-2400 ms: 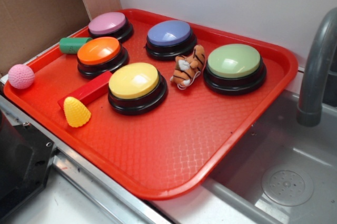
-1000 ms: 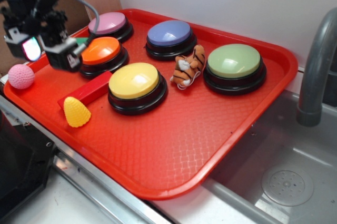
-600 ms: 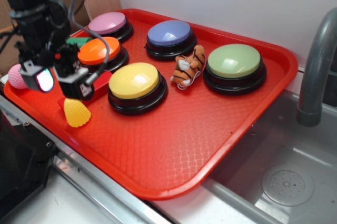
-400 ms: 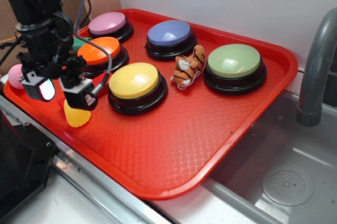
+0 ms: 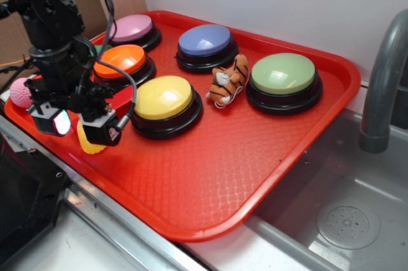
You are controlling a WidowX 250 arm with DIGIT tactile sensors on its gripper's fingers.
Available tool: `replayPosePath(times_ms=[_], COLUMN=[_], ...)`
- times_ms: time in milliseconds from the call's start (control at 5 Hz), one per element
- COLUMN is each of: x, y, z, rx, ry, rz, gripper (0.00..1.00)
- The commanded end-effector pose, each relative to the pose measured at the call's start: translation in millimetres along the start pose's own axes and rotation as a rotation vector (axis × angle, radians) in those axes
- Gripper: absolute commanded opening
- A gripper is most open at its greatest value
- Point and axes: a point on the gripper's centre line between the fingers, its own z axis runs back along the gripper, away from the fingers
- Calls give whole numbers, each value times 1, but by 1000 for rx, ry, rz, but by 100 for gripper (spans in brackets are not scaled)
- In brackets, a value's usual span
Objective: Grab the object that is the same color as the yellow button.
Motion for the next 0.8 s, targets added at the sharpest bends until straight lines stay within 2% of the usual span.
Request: replayPosePath(times_ms=[0, 200, 400, 600], x=[7, 10, 9, 10], y=[-2, -1, -3, -10], z=[-4, -1, 17, 46], rx=[-22, -29, -51, -70], ry=[-47, -58, -76, -107], rz=[76, 76, 151, 130], gripper=[0, 0, 0, 0])
